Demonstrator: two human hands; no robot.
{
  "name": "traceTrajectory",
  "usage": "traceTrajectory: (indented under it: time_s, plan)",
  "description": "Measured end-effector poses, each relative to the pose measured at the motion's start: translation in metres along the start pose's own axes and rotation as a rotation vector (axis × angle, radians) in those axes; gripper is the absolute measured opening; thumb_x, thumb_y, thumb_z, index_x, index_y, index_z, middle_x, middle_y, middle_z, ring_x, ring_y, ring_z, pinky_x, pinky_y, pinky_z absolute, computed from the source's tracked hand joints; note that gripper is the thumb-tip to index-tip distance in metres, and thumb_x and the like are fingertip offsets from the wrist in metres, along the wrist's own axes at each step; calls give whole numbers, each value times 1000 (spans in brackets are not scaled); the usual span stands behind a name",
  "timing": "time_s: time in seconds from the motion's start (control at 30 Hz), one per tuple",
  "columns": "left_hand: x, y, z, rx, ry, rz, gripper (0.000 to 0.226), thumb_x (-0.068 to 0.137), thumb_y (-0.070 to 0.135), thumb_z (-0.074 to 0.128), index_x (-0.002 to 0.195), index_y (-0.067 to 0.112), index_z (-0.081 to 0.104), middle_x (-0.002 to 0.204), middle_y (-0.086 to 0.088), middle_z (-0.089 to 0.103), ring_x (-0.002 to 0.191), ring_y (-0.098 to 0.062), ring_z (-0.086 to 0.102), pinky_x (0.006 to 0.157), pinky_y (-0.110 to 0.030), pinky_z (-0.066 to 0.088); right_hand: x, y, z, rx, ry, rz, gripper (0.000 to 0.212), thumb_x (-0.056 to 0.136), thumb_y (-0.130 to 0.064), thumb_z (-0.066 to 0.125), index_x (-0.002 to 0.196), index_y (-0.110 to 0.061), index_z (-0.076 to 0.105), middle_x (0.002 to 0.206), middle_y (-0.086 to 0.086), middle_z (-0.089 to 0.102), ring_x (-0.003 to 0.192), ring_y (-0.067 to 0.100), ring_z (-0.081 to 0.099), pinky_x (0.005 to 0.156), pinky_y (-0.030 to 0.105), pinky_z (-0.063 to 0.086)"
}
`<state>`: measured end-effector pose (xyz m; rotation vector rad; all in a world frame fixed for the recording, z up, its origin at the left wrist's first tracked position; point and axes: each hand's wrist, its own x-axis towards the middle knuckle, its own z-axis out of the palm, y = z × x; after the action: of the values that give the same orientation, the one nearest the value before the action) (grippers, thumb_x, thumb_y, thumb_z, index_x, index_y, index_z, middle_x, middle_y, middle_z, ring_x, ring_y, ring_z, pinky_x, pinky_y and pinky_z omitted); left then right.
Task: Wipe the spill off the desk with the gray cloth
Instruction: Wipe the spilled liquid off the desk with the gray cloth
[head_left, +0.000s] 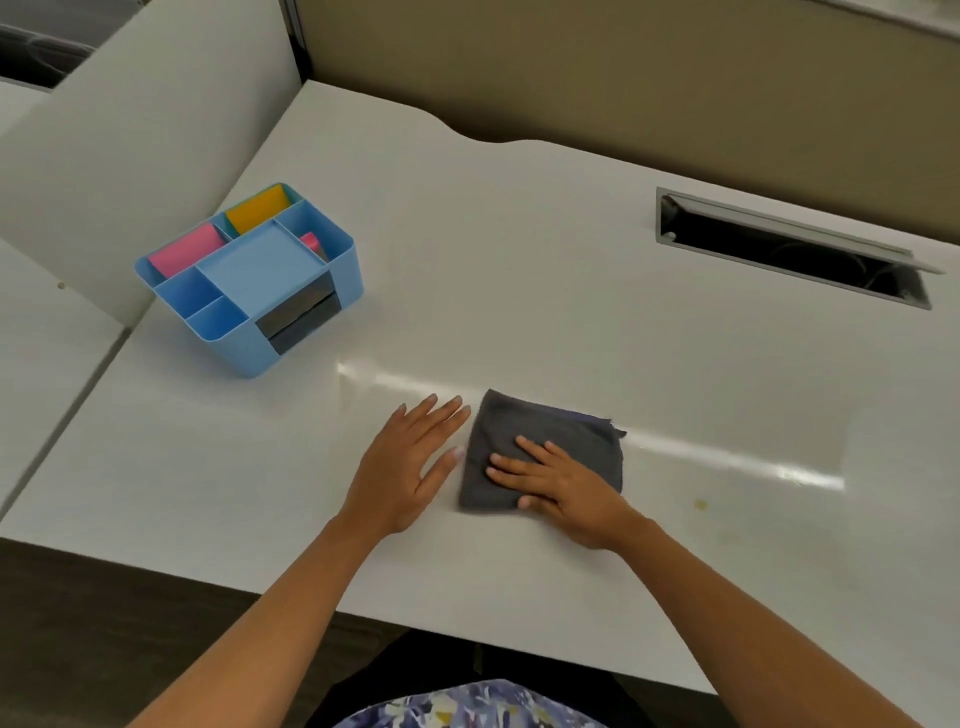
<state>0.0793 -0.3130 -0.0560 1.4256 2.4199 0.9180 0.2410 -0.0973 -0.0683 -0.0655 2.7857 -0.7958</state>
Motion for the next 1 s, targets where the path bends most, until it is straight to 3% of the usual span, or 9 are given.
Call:
traceTrajectory:
  time_s: [0.13,0.2,0.37,0.5,0.63,0.73,0.87,1.0]
  plan:
    - [-4,-5,-4,-11,32,-2,48,101,45,32,147,31,35,154,14,33,146,-4,18,120,-31,15,-19,52,-39,120,213,325,44,102,-38,32,145,-43,25,154,-24,20,147,7,-3,120,37,-3]
    - [-4,-3,-4,-46,59,-12,47,100,43,34,146,30,37,153,13,35,145,-5,21,120,-32,17,-11,59,-45,105,259,402,44,103,-36,33,146,-40,27,154,-23,17,148,13,-3,119,36,-5]
    - [13,22,10,-131,133,-23,46,100,37,37,144,25,41,151,10,40,144,-8,28,118,-38,26,6,30,-22,86,270,396,45,104,-35,32,149,-35,25,154,-23,11,144,11,-13,119,39,-8]
    - [29,43,26,-129,72,56,45,100,32,42,144,24,42,150,9,41,144,-9,28,118,-41,26,-15,-3,8,38,171,244,46,103,-42,28,148,-43,19,157,-25,10,146,8,-15,115,26,-16]
    - [37,52,35,-109,-11,137,45,101,34,39,145,27,40,151,12,38,145,-6,24,120,-34,20,-69,-6,20,55,125,227,43,102,-47,22,145,-51,17,154,-32,12,146,4,-10,114,21,-16]
    - [41,52,36,-101,-30,152,45,101,38,36,145,28,39,151,12,37,145,-6,24,120,-34,19,-111,15,11,49,113,285,44,101,-48,22,144,-54,16,153,-34,11,146,2,-8,115,20,-14]
    - [46,58,37,-107,-21,139,45,101,41,34,144,30,41,151,14,39,145,-5,24,120,-31,16,-148,65,-22,75,213,476,45,100,-45,28,143,-53,19,154,-31,13,145,0,-9,119,30,-5]
    - [50,73,44,-108,-44,138,45,101,42,34,143,30,42,150,14,38,144,-5,24,120,-32,15,-131,89,-37,49,333,625,45,102,-44,29,146,-47,21,156,-26,9,147,13,-14,118,34,-9]
